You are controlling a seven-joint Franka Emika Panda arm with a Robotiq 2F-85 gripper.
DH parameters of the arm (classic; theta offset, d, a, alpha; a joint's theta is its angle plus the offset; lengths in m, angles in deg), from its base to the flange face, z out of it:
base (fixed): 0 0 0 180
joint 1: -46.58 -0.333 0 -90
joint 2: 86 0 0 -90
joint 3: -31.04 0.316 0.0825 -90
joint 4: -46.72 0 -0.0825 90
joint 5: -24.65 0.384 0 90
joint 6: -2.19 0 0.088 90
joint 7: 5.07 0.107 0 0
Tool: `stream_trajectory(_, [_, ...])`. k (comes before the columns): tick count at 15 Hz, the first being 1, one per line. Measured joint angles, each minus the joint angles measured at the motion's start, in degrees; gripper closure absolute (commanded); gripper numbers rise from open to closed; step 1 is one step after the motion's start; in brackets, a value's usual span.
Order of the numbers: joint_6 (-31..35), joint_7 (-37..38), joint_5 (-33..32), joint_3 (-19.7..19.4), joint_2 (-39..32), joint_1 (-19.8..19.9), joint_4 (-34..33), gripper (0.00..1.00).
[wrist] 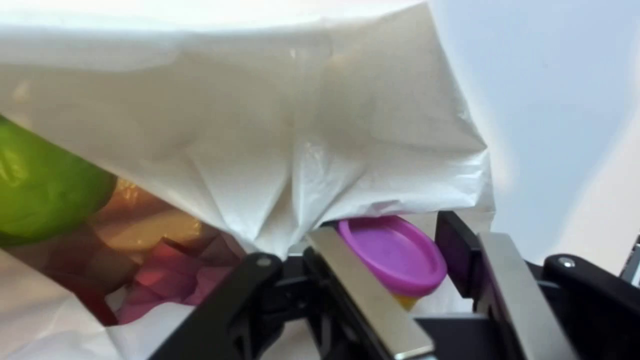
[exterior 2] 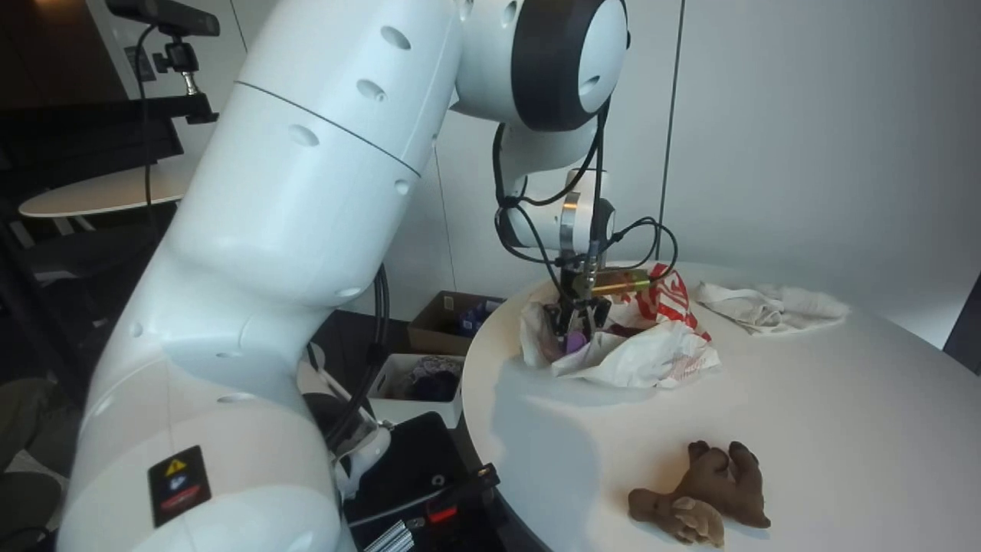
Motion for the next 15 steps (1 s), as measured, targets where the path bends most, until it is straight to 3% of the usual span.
stream_trajectory(6, [-20.3,-6.4,11.2,-0.7,5.9,6.7,-1.1,0.73])
stream_trajectory(9, [-21.7,-3.9,10.0,-5.8,6.4,7.5,-1.7,0.73])
stream_trajectory(15, [-21.2,8.0,-0.3,-13.9,1.7,7.2,-5.2,0.73])
